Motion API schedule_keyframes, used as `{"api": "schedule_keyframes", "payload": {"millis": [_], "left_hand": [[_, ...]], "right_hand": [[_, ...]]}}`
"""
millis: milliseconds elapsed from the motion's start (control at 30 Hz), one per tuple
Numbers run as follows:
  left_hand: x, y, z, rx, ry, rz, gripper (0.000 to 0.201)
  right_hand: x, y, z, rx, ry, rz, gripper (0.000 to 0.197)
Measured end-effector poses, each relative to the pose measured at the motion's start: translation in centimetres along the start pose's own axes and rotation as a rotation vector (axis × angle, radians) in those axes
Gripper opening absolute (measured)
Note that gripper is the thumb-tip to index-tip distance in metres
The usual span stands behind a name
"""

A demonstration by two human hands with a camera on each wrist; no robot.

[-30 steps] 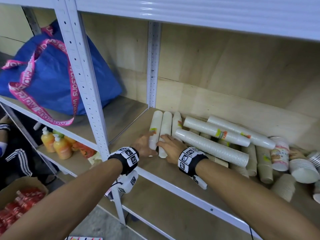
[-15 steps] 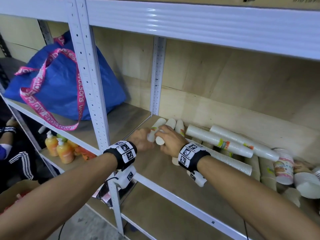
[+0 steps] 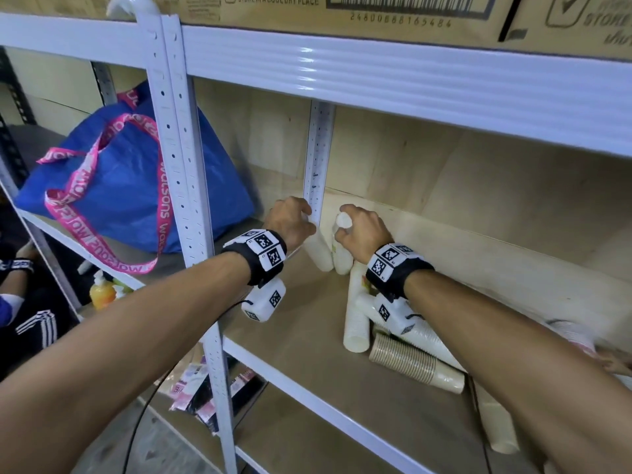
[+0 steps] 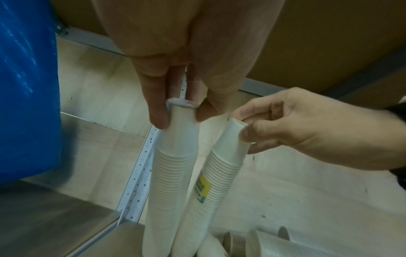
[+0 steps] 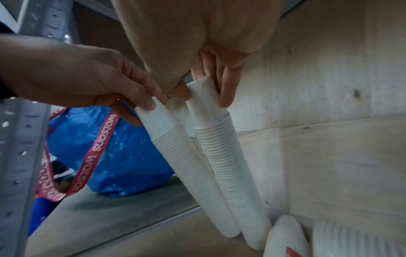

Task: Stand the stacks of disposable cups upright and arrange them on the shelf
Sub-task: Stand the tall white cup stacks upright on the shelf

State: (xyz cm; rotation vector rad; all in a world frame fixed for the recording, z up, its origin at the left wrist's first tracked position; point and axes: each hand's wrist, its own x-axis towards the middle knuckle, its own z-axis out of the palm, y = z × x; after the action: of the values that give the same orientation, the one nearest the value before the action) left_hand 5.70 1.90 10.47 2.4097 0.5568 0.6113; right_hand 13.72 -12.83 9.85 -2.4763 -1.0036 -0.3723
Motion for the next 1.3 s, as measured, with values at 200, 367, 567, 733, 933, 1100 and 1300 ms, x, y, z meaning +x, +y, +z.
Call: {"api": "schedule_keyframes", "payload": {"millis": [200, 367, 567, 733, 933, 1100, 1300], "left_hand": [[4.3, 1.9, -0.8, 0.048, -0.028, 0.018, 0.035], [7.4, 3.0, -1.6, 0.119, -0.027, 0.080, 0.035], [9.9, 3.2, -1.4, 0.152, -0.067, 0.093, 0.029], [11.1, 2.8, -0.4, 0.164, -0.097, 0.133, 0.027], [11.9, 2.5, -0.3, 0.129, -0.094, 0.161, 0.032], [12.1, 2.5, -0.4, 0.121, -0.125, 0.192, 0.031], [12.8, 2.7, -0.1, 0.084, -0.162, 0.121, 0.042]], "right_hand": [[3.1, 0.6, -1.2, 0.067, 0.026, 0.068, 0.040], [5.5, 0.6, -1.8, 0.125, 0.053, 0.082, 0.038], [7.7, 0.5, -1.3, 0.127, 0.035, 0.096, 0.035], [9.3, 0.9, -0.9, 0.145, -0.005, 0.147, 0.039], [10.7, 1.4, -0.6, 0.143, -0.015, 0.140, 0.040], [11.2, 1.4, -0.5, 0.155, -0.053, 0.097, 0.033], [11.6, 1.3, -0.2, 0.170, -0.073, 0.116, 0.046]]}}
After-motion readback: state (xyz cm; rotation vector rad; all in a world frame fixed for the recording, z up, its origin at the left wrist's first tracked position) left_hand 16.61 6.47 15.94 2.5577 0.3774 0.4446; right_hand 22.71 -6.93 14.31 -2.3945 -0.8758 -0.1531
